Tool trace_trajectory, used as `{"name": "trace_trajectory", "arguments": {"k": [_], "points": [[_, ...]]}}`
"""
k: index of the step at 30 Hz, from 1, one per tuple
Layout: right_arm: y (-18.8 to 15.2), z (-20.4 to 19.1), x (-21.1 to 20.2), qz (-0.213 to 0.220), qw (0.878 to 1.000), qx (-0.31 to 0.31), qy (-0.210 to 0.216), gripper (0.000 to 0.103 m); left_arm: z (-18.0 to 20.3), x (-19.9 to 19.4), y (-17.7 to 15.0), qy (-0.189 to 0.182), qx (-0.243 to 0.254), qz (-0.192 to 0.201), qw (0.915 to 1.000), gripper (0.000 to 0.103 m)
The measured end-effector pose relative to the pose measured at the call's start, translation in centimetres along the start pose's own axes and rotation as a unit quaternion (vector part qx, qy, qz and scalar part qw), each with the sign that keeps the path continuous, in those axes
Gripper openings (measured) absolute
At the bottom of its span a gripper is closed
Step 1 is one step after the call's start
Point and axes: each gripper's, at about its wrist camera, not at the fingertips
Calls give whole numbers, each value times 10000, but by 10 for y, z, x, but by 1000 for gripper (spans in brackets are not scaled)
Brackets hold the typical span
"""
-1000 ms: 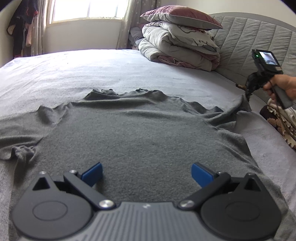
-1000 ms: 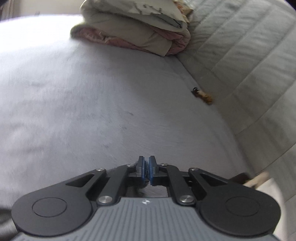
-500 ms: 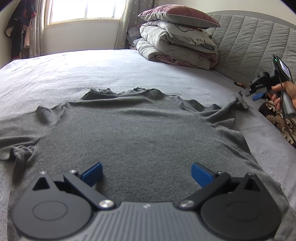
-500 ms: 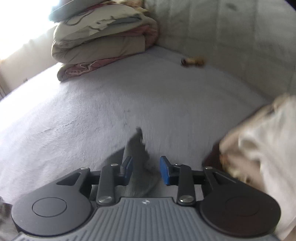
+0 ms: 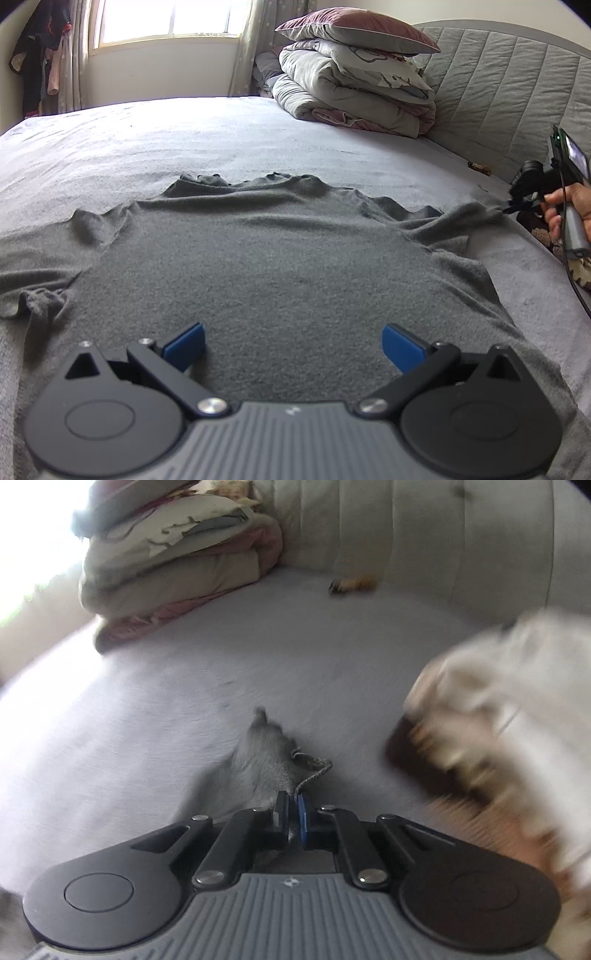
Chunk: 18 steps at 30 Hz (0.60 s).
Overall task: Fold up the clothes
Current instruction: 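Open the right gripper and release the flattened sleeve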
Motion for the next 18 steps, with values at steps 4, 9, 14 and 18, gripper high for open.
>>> {"name": "trace_trajectory", "arguments": {"k": [4,9,14,18], "points": [[0,-3,-7,70,9979,-561,-323,6,-1,0,0,-9,-41,1,10000,103],[-21,7,0,-115,9952,-784,-580,6,-2,0,0,-18,-78,0,10000,103],[-43,16,-1,14,9936,-947,-619,6,-4,1,1,-8,-63,-9,10000,103],[-42,18,-2,71,9939,-934,-584,7,-3,2,0,21,-30,-8,10000,103]]}}
Point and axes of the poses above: each gripper's, at about its wrist camera, not at the fingertips, and x roughly the way its jaws point, z to its right, y to its top, and after that the axes turned 6 degrees about -y, right-handed
